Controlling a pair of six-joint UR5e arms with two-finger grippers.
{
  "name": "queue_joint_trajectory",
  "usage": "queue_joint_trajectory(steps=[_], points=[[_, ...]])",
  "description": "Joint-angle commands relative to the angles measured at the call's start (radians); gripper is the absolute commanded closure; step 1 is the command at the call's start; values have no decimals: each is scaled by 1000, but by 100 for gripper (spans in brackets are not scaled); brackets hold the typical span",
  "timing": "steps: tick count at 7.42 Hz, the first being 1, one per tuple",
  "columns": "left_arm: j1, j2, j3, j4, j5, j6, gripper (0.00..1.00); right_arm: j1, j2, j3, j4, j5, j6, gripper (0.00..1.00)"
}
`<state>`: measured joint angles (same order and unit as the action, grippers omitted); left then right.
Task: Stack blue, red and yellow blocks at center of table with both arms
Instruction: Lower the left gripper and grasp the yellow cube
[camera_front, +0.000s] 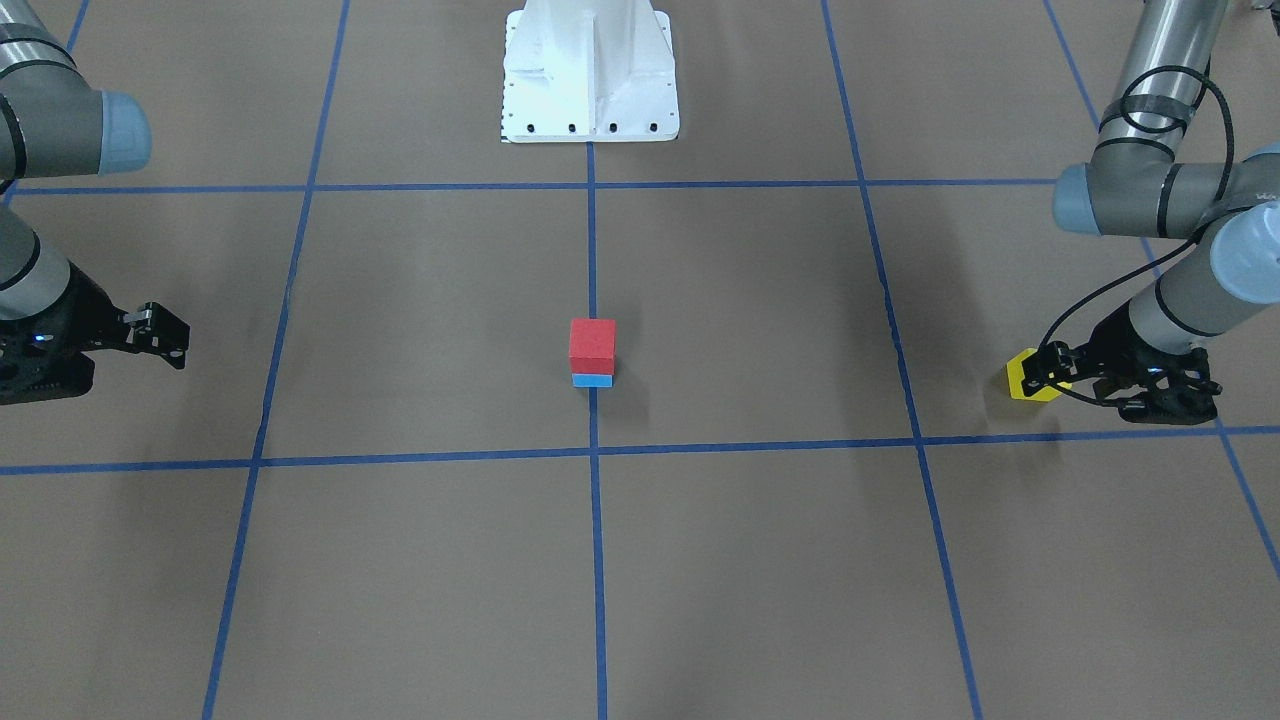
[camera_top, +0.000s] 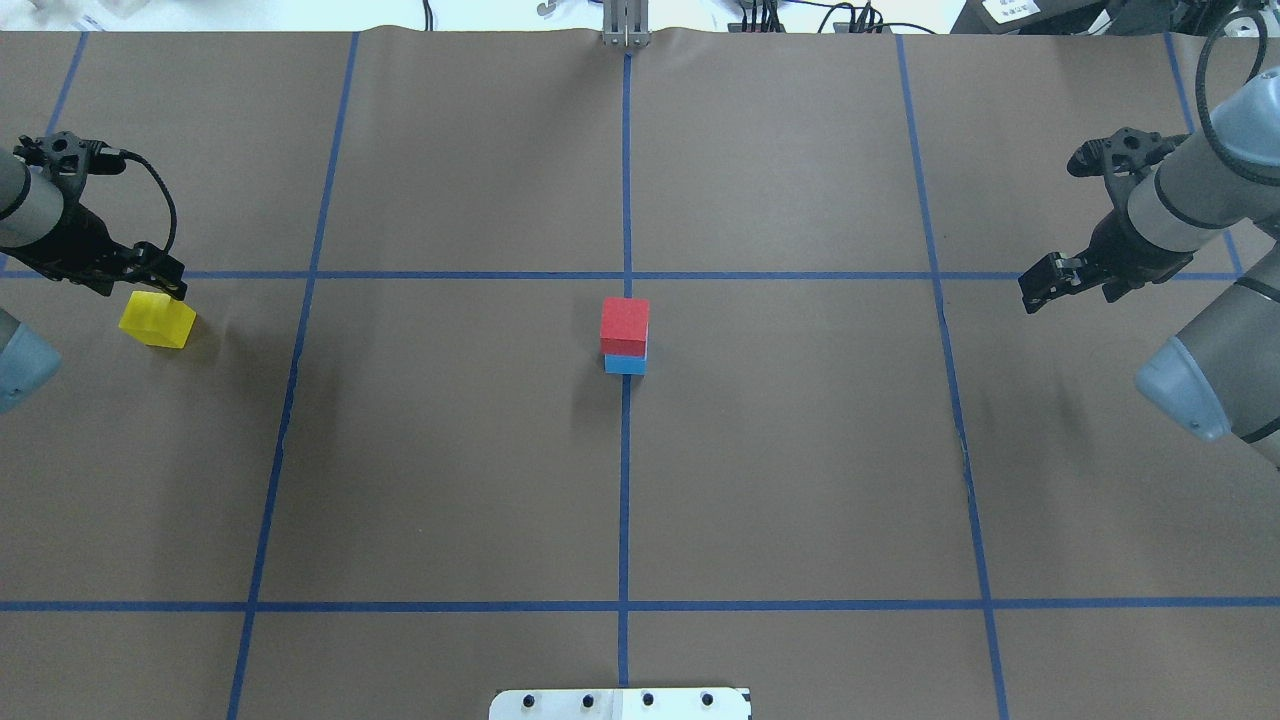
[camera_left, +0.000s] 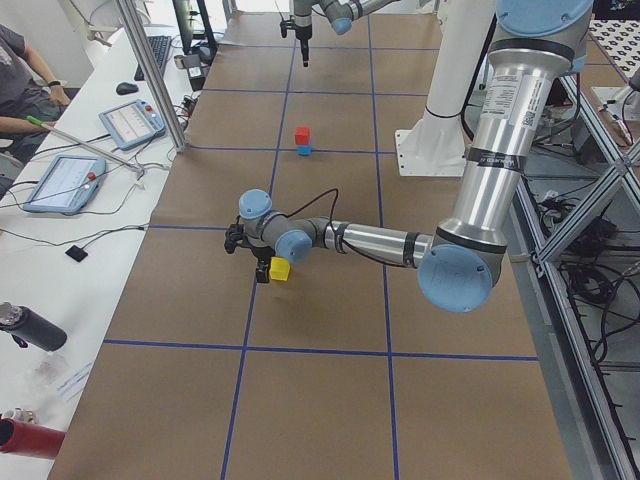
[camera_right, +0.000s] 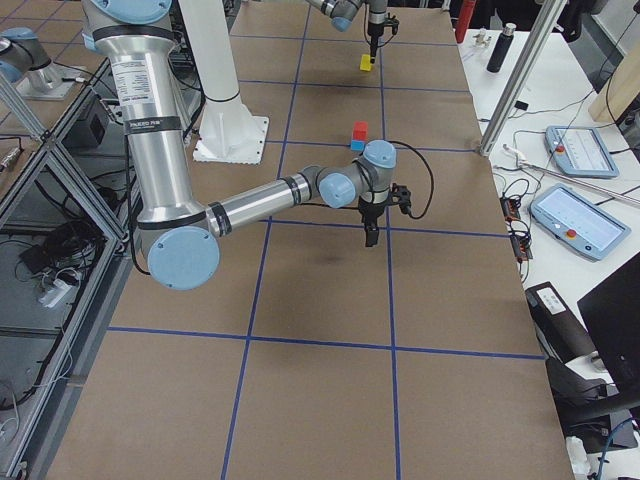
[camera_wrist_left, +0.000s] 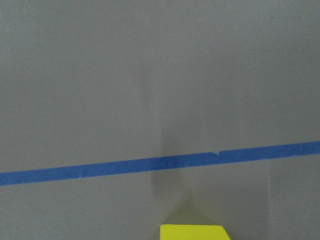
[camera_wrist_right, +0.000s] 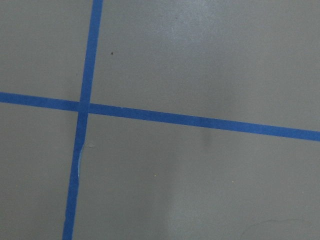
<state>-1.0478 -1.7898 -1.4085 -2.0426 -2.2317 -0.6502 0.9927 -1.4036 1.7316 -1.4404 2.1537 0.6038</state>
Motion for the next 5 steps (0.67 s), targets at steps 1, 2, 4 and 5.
queue_joint_trajectory(steps=[1,2,4,5], points=[[12,0,0,-7,0,-8,0,0,0,0,0,2,1,0],[34,0,0,-8,0,-8,0,0,0,-1,0,0,1,0],[48,3,-4,-5,-28,-5,10,0,-2,-3,0,2,-1,0],[48,10,-15,-5,-31,-5,82,0,-2,-1,0,2,1,0]])
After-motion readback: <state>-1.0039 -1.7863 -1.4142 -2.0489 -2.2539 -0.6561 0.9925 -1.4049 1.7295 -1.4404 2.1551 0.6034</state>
